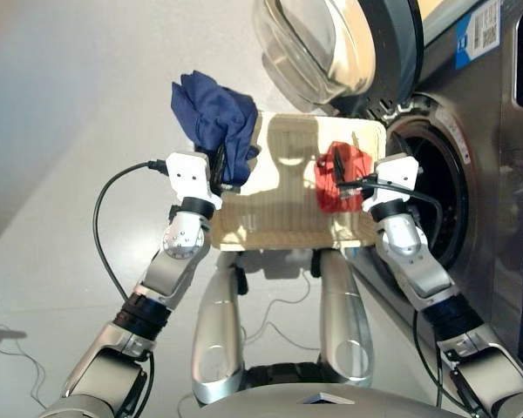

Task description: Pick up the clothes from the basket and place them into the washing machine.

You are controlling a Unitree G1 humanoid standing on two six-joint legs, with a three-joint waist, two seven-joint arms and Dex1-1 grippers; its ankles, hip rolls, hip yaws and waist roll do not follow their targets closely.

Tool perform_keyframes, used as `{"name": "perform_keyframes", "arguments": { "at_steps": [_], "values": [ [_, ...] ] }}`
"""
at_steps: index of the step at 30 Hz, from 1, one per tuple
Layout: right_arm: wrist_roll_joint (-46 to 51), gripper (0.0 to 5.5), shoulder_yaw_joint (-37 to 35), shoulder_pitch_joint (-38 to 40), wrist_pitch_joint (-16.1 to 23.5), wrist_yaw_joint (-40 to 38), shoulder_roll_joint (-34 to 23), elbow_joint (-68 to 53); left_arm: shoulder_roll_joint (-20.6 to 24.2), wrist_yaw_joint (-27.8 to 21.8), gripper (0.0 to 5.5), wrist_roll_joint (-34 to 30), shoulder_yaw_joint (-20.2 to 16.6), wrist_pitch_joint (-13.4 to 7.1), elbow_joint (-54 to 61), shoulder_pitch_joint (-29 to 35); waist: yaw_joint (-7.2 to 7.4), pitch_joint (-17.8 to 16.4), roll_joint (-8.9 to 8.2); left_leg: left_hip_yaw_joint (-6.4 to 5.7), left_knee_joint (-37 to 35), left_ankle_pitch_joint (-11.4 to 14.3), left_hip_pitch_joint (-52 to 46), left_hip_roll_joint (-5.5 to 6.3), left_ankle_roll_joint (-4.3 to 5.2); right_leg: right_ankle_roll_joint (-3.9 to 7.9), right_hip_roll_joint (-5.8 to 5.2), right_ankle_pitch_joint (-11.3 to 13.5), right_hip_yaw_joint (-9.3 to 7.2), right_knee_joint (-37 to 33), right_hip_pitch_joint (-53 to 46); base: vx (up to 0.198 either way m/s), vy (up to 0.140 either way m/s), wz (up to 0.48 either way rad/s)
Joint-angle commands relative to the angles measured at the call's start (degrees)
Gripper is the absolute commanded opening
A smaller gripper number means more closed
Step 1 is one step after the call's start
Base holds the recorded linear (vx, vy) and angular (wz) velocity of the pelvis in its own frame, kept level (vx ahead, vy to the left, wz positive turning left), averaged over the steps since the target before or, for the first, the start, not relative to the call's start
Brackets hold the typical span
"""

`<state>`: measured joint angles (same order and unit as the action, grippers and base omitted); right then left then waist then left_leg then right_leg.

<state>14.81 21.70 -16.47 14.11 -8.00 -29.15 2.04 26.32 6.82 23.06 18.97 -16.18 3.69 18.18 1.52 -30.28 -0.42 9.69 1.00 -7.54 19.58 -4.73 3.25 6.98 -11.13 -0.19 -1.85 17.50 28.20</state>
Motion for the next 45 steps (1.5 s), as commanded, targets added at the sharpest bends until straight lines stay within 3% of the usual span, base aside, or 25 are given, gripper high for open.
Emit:
{"name": "perform_keyframes", "arguments": {
  "at_steps": [1, 4, 7, 15, 29, 42, 43, 44, 45],
  "values": [
    [2.3, 5.50, 1.1, -1.6, 2.9, 5.7, -1.5, -7.5, 2.9, -5.4, 0.00, 2.8, -1.7, -5.8, 8.3, -0.2, -0.42, 4.1, -1.02, -0.66, -2.2, 2.2, -4.0, 1.79, 3.23, 5.12, -2.53, 10.1, -1.00, -12.9, -6.9, 0.103, 0.038, 0.001],
    [3.4, 5.50, 3.4, -3.2, 2.1, 9.2, -2.6, -9.8, 3.6, -9.4, 0.00, 6.0, -2.3, -5.9, 9.6, -1.9, -1.03, 6.0, -0.62, -0.44, -5.0, 1.5, -7.0, 2.06, 3.14, 5.41, -2.97, 10.6, -1.01, -14.6, -9.0, 0.045, 0.027, 0.027],
    [4.8, 5.50, 6.1, -7.1, 1.2, 12.2, -2.3, -11.8, 8.3, -14.6, 0.00, 6.9, -2.2, -5.8, 11.4, -3.0, -1.45, 8.6, -0.05, 0.42, -6.0, 1.6, -8.9, 1.99, 3.20, 5.76, -3.27, 11.0, -0.60, -15.5, -10.2, 0.029, 0.037, -0.011],
    [2.8, 5.50, 12.0, -16.4, -0.9, 15.0, -1.1, -12.0, 12.2, -21.4, 0.00, 11.6, 0.8, -5.1, 14.2, -2.7, -1.86, 10.8, 0.31, 0.71, -6.0, 2.0, -11.3, 1.77, 3.30, 5.99, -3.43, 10.8, -0.16, -15.8, -12.0, 0.000, 0.000, 0.000],
    [-1.1, 5.50, 18.8, -26.2, -3.2, 17.0, 3.8, -6.0, 13.6, -23.1, 0.00, 12.6, 3.6, -4.4, 15.8, 0.1, -3.13, 11.9, 0.49, 0.25, -6.0, 1.8, -11.8, 1.76, 3.35, 5.87, -3.62, 10.3, 0.22, -15.2, -12.2, 0.000, 0.000, 0.000],
    [-0.8, 5.50, 18.4, -27.9, -3.4, 15.9, 6.4, -2.9, 13.0, -22.7, 0.00, 12.5, 3.6, -4.4, 16.0, 1.3, -3.56, 11.5, 0.42, 0.04, -6.0, 1.4, -11.5, 1.66, 3.32, 5.69, -3.52, 10.3, 0.41, -15.1, -11.8, 0.000, 0.000, 0.000],
    [-0.8, 3.62, 18.3, -27.8, -3.4, 15.9, 6.4, -2.9, 12.9, -22.6, 0.00, 12.3, 3.7, -4.4, 16.0, 1.4, -3.56, 11.4, 0.38, 0.01, -6.0, 1.4, -11.5, 1.65, 3.31, 5.67, -3.52, 10.4, 0.44, -15.1, -11.8, 0.000, 0.000, 0.000],
    [-0.7, 1.25, 18.3, -27.6, -3.4, 15.8, 6.4, -2.9, 12.9, -22.6, 0.00, 12.2, 3.7, -4.4, 15.9, 1.4, -3.60, 11.5, 0.34, -0.01, -6.0, 1.4, -11.5, 1.64, 3.31, 5.66, -3.50, 10.4, 0.45, -15.2, -11.8, 0.000, 0.000, 0.000],
    [-0.7, 1.25, 18.3, -27.6, -3.4, 15.8, 6.4, -2.9, 12.9, -22.6, 0.00, 12.2, 3.7, -4.4, 15.9, 1.4, -3.61, 11.5, 0.34, 0.00, -6.0, 1.4, -11.5, 1.64, 3.31, 5.66, -3.50, 10.4, 0.45, -15.2, -11.8, 0.000, 0.000, 0.000]
  ]
}}
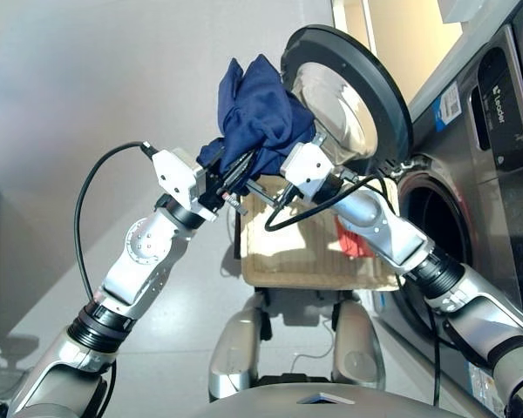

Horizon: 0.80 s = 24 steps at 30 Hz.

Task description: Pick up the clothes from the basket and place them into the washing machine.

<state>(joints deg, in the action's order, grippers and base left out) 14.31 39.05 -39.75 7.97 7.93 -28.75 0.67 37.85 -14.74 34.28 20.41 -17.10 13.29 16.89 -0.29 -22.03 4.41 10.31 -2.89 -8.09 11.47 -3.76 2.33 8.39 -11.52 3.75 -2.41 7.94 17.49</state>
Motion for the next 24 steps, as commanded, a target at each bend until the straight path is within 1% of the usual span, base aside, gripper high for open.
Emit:
{"name": "perform_keyframes", "arguments": {
  "at_steps": [1, 12, 13, 14, 15, 19, 21, 22, 23, 24],
  "values": [
    [-0.3, 0.00, 0.9, -4.3, 2.9, -0.2, 6.0, -1.7, 1.4, -1.0, 0.00, 0.9, 2.3, -3.5, 6.3, 2.6, -1.81, 3.2, -4.51, -0.63, -2.1, 1.9, -3.4, 0.64, 4.24, 4.24, -3.11, 6.4, 0.98, -5.6, -1.1, 0.000, 0.000, 0.000],
    [-0.7, 0.00, -1.6, -1.8, 4.6, -1.8, 4.7, -4.7, 1.1, 0.6, 0.00, -0.8, 1.5, -4.1, 5.5, 1.4, -1.65, 3.2, -4.32, -0.54, -2.0, 1.9, -3.5, 0.58, 4.19, 4.22, -3.15, 6.3, 0.88, -5.6, -1.1, 0.000, 0.000, 0.000],
    [-0.8, 0.00, -1.9, -1.3, 4.8, -1.9, 4.4, -5.2, 1.1, 0.7, 2.39, -1.0, 1.4, -4.1, 5.5, 1.2, -1.59, 3.3, -4.33, -0.54, -2.0, 2.0, -3.5, 0.56, 4.18, 4.25, -3.14, 6.3, 0.92, -5.6, -1.1, 0.000, 0.000, 0.000],
    [-0.7, 0.00, -2.3, -0.8, 4.9, -1.9, 4.1, -5.8, 1.4, 0.8, 5.05, -1.4, 1.5, -4.1, 5.5, 1.1, -1.57, 3.4, -4.33, -0.60, -2.0, 2.0, -3.5, 0.53, 4.16, 4.27, -3.16, 6.3, 0.89, -5.6, -1.1, 0.000, 0.000, 0.000],
    [-0.7, 0.00, -2.7, -0.3, 5.1, -2.0, 3.9, -6.2, 1.6, 1.0, 5.50, -1.8, 1.6, -4.1, 5.4, 1.1, -1.50, 3.4, -4.30, -0.60, -2.0, 2.0, -3.5, 0.52, 4.17, 4.27, -3.16, 6.3, 0.88, -5.6, -1.2, 0.000, 0.000, 0.000],
    [-1.6, 0.00, -4.5, 2.1, 7.0, -4.4, 3.9, -6.5, 1.8, 2.6, 5.50, -3.6, 1.6, -5.0, 5.1, 1.2, -1.37, 3.4, -4.12, -0.70, -2.0, 2.0, -3.5, 0.57, 4.10, 4.27, -3.18, 6.1, 0.75, -5.6, -1.4, 0.000, 0.000, 0.000],
    [-2.4, 0.00, -5.3, 3.8, 8.7, -6.3, 4.7, -5.8, 1.7, 3.3, 5.50, -4.3, 1.6, -5.8, 5.1, 0.8, -1.44, 3.5, -3.85, -0.81, -1.9, 2.0, -3.5, 0.66, 4.04, 4.34, -3.16, 6.1, 0.75, -5.6, -1.4, 0.000, 0.000, 0.000],
    [-2.9, 0.00, -5.9, 6.0, 9.5, -7.9, 5.4, -4.2, 1.5, 4.5, 5.50, -5.4, 1.2, -6.7, 4.9, 0.7, -1.38, 3.5, -3.62, -0.85, -2.0, 2.0, -3.5, 0.72, 4.06, 4.42, -3.18, 6.1, 0.73, -5.6, -1.4, 0.000, 0.000, 0.000],
    [-2.9, 0.00, -5.9, 6.0, 9.5, -7.9, 5.4, -4.2, 1.5, 4.5, 5.50, -5.4, 1.2, -6.7, 4.9, 0.7, -1.39, 3.6, -3.63, -0.86, -2.0, 2.0, -3.5, 0.72, 4.06, 4.42, -3.18, 6.1, 0.72, -5.6, -1.4, 0.000, 0.000, 0.000],
    [-3.8, 0.00, -7.1, 9.0, 10.0, -9.4, 5.4, -3.1, 1.5, 5.9, 5.50, -6.9, 0.8, -7.5, 4.6, 0.7, -1.20, 3.7, -3.59, -0.88, -2.0, 2.1, -3.5, 0.73, 4.04, 4.47, -3.21, 6.0, 0.60, -5.7, -1.5, 0.000, 0.000, 0.000]
  ]
}}
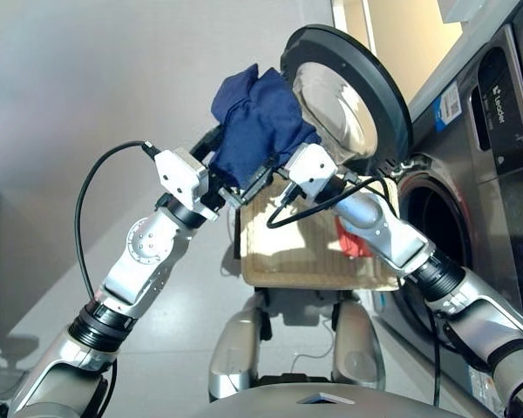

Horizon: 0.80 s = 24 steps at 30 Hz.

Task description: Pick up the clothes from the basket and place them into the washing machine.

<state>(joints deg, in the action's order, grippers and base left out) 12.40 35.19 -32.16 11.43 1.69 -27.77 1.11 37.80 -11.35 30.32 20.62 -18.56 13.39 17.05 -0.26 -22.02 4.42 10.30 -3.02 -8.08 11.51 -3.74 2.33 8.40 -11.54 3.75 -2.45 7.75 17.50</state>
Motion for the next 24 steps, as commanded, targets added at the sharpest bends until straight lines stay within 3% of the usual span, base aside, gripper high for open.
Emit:
{"name": "perform_keyframes", "arguments": {
  "at_steps": [1, 12, 14, 19, 24],
  "values": [
    [-1.9, 0.00, -3.2, 1.5, 6.5, -3.1, 4.4, -3.6, 1.5, 2.6, 5.50, -3.0, 0.7, -6.0, 4.5, 0.5, -1.25, 3.7, -3.59, -0.87, -1.9, 2.1, -3.5, 0.72, 4.04, 4.47, -3.20, 6.0, 0.62, -5.5, -1.5, 0.000, 0.000, 0.000],
    [-12.2, 0.00, -7.8, 13.2, 8.4, -14.5, 4.1, 13.8, -3.3, 9.4, 5.50, -4.9, -1.4, -9.7, 3.9, 0.5, -0.55, 4.0, -3.93, -1.07, -1.7, 2.6, -3.8, 0.74, 3.86, 4.51, -3.42, 5.8, 0.41, -5.6, -1.9, 0.000, 0.000, 0.000],
    [-8.5, 0.00, -9.5, 16.9, 8.0, -14.2, 6.1, 19.1, -4.2, 15.1, 5.50, -11.7, -3.0, -9.9, 3.7, 0.6, -0.28, 4.1, -4.18, -1.08, -1.7, 2.7, -4.0, 0.80, 3.83, 4.52, -3.43, 5.7, 0.36, -5.5, -2.1, 0.000, 0.000, 0.000],
    [-6.5, 0.00, -11.7, 18.5, 9.7, -19.4, 8.9, 28.7, -9.7, 21.7, 5.50, -12.9, -3.2, -11.3, 3.3, 1.4, 0.04, 3.9, -4.06, -1.20, -1.5, 3.0, -4.1, 0.86, 3.77, 4.55, -3.52, 5.6, 0.33, -5.5, -2.3, 0.000, 0.000, 0.000],
    [-6.5, 0.00, -13.9, 19.0, 10.4, -21.5, 9.0, 35.2, -7.4, 20.5, 5.50, -12.8, -2.5, -11.4, 4.2, 0.0, -0.23, 4.2, -3.36, -1.24, -1.5, 3.3, -4.2, 0.89, 3.64, 4.55, -3.51, 5.3, 0.26, -5.3, -2.4, 0.000, 0.000, 0.000]
  ]
}}
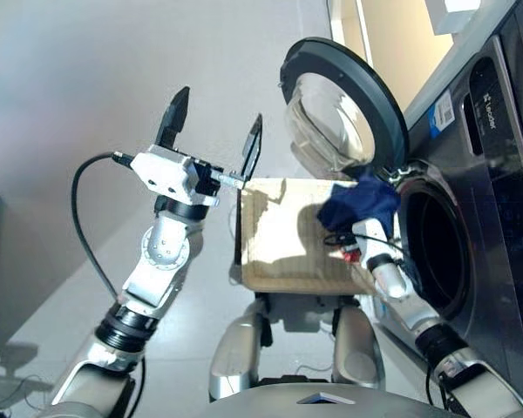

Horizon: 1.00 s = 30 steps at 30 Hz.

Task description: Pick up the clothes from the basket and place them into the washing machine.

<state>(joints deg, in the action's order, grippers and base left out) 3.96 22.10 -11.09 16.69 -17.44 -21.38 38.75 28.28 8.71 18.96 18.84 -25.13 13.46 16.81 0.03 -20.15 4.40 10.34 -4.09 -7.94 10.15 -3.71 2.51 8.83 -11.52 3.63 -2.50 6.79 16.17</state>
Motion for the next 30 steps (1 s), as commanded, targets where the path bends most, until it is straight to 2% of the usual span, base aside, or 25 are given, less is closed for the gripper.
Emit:
{"name": "perform_keyframes", "arguments": {
  "at_steps": [1, 3, 5, 6, 7, 10, 11, 12, 13, 16, 17, 21, 24, 30],
  "values": [
    [3.3, 0.00, -3.1, -1.7, 5.2, -3.8, 3.2, 0.6, 1.7, 0.1, 5.50, -0.4, -0.7, -4.6, 3.7, -1.6, -0.57, 2.5, -3.03, -1.16, -0.1, 3.4, -3.0, 0.75, 3.26, 4.06, -3.42, 5.0, 0.40, -4.0, -1.1, 0.000, 0.000, 0.000],
    [3.6, 0.00, -4.3, -1.9, 5.3, -4.9, 3.3, 2.4, 1.4, -0.1, 5.50, 0.2, -0.7, -4.5, 3.4, -2.4, -0.61, 2.4, -2.84, -1.16, 0.6, 3.9, -2.9, 0.61, 3.17, 4.01, -3.37, 4.6, 0.45, -3.6, -1.0, 0.000, 0.000, 0.000],
    [6.7, 0.00, -7.7, -3.5, 6.0, -7.9, 4.1, 6.1, 0.5, -0.4, 5.50, 2.4, -0.1, -4.4, 2.5, -3.0, -0.69, 1.0, -2.55, -2.12, 5.2, 5.2, -0.9, 0.36, 3.00, 3.41, -2.84, 3.6, 1.38, -1.4, -0.4, 0.000, 0.000, 0.000],
    [6.8, 0.00, -7.8, -3.6, 6.0, -7.9, 4.1, 6.2, 0.6, -0.5, 5.50, 2.4, -0.1, -4.4, 2.4, -2.9, -0.72, 1.0, -2.54, -2.14, 5.5, 5.3, -0.6, 0.33, 3.01, 3.39, -2.83, 3.5, 1.39, -1.2, -0.2, -0.072, -0.054, -0.001],
    [10.1, 0.00, -10.3, -5.5, 7.0, -10.6, 5.0, 9.3, -0.4, 0.2, 5.50, 3.6, 0.9, -4.4, 1.6, -3.1, -0.95, -0.3, -2.19, -2.84, 8.6, 6.2, 1.5, 0.05, 2.90, 2.94, -2.13, 2.4, 1.93, 0.9, 1.1, -0.080, -0.052, 0.040],
    [10.6, 0.00, -11.0, -7.5, 7.3, -11.8, 5.0, 11.3, -0.5, 1.2, 5.50, 2.5, 1.9, -4.2, 0.8, -2.4, -1.40, -1.3, -1.71, -3.21, 12.9, 7.5, 4.4, -0.32, 2.84, 2.40, -1.46, 1.4, 2.37, 3.4, 3.1, -0.079, -0.053, 0.066],
    [11.9, 0.00, -12.3, -9.5, 8.0, -14.0, 5.1, 12.7, -1.0, 2.1, 5.50, 2.9, 2.9, -4.2, 0.8, -2.1, -1.74, -2.5, -1.41, -4.16, 15.5, 8.3, 6.4, -0.87, 2.74, 1.78, -0.48, 0.3, 2.73, 6.2, 4.9, -0.052, -0.045, 0.035],
    [11.9, 0.00, -12.4, -9.6, 8.0, -14.0, 5.1, 12.7, -1.0, 2.1, 5.50, 2.9, 3.0, -4.2, 0.8, -2.0, -1.80, -2.4, -1.37, -4.19, 15.9, 8.5, 6.8, -0.93, 2.76, 1.75, -0.43, 0.2, 2.75, 6.5, 5.3, -0.085, -0.077, 0.018],
    [12.3, 0.00, -13.6, -11.3, 8.3, -16.3, 4.5, 14.5, -1.2, 2.6, 5.50, 2.8, 4.2, -3.9, 0.8, -1.7, -2.10, -3.2, -0.98, -4.93, 17.9, 9.1, 8.5, -1.33, 2.82, 1.36, 0.40, -1.0, 2.81, 9.4, 7.2, -0.055, -0.054, 0.013],
    [12.8, 0.00, -15.8, -13.3, 8.8, -19.1, 3.2, 16.2, -0.6, 3.2, 5.50, 2.0, 5.1, -3.7, 0.9, -1.0, -2.45, -3.7, -0.55, -5.53, 21.4, 10.5, 11.4, -1.49, 2.76, 1.06, 0.71, -2.3, 3.02, 13.2, 10.1, -0.047, -0.034, 0.057],
    [13.1, 0.00, -17.3, -15.1, 8.4, -21.0, 1.9, 17.5, -0.3, 3.5, 5.50, 2.0, 5.7, -3.7, 1.7, -0.6, -2.55, -4.4, -0.28, -6.17, 24.0, 11.3, 13.8, -1.42, 2.57, 0.76, 1.08, -2.9, 3.29, 15.5, 12.5, -0.056, -0.041, 0.175],
    [14.3, 0.00, -19.9, -18.1, 7.9, -23.3, -1.6, 20.7, 0.0, 3.8, 5.50, 2.4, 6.5, -3.7, 2.1, 0.7, -2.75, -5.0, 0.28, -6.89, 28.1, 12.6, 18.3, -1.43, 2.45, 0.51, 1.15, -4.3, 3.40, 19.5, 16.6, -0.054, -0.033, 0.115],
    [16.2, 0.00, -22.9, -22.2, 7.3, -25.7, -7.7, 24.7, 0.6, 4.7, 5.50, 2.7, 6.4, -3.9, 3.8, 1.9, -2.93, -6.5, 0.99, -7.26, 32.8, 13.8, 23.9, -1.27, 2.49, 0.00, 0.89, -5.6, 3.79, 24.6, 22.1, -0.088, -0.014, 0.128],
    [21.3, 0.00, -27.8, -28.0, 8.2, -28.8, -15.3, 26.3, 0.9, 5.8, 5.50, 2.3, 5.8, -3.4, 4.8, 2.3, -2.90, -7.5, 1.70, -7.19, 39.2, 15.7, 31.6, -1.57, 2.32, -0.56, 0.55, -7.5, 4.92, 31.1, 30.1, -0.071, 0.014, 0.080]
  ]
}}
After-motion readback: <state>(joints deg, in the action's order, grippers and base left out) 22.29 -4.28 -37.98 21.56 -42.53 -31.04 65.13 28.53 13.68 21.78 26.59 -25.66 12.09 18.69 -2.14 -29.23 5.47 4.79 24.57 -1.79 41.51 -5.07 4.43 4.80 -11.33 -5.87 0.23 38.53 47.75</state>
